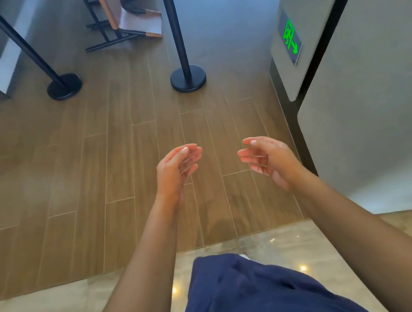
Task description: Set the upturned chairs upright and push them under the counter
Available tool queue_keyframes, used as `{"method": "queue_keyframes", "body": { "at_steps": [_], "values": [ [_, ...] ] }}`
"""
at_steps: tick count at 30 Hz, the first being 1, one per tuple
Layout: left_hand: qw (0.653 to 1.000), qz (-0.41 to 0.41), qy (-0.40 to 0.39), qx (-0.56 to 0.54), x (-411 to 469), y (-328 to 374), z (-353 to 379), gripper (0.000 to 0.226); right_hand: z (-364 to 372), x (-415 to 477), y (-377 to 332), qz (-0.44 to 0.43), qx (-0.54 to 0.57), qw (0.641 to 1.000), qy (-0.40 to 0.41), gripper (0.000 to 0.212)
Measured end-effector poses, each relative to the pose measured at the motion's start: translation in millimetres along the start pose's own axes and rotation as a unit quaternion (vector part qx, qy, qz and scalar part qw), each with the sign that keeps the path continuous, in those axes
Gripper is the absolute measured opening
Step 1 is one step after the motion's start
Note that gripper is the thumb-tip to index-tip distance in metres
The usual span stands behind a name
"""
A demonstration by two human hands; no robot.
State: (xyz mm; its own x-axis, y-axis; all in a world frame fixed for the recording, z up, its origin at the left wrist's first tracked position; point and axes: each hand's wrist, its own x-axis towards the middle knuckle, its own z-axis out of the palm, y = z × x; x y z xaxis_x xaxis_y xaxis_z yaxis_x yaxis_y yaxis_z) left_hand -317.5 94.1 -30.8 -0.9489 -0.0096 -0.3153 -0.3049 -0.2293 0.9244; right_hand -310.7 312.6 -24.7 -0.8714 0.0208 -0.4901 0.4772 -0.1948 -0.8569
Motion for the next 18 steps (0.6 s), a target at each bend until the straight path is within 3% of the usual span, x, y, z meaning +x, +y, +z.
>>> {"method": "queue_keyframes", "body": {
  "at_steps": [8,18],
  "values": [
    [1.0,-0.022,-0.008,-0.008,89,18,-14,0.024,20,77,-24,0.02,0.025,0.999,0.008,0.022],
    [0.998,0.01,-0.049,0.034,239,88,-21,0.025,53,198,-87,-0.045,0.028,0.997,0.051,0.024]
  ]
}}
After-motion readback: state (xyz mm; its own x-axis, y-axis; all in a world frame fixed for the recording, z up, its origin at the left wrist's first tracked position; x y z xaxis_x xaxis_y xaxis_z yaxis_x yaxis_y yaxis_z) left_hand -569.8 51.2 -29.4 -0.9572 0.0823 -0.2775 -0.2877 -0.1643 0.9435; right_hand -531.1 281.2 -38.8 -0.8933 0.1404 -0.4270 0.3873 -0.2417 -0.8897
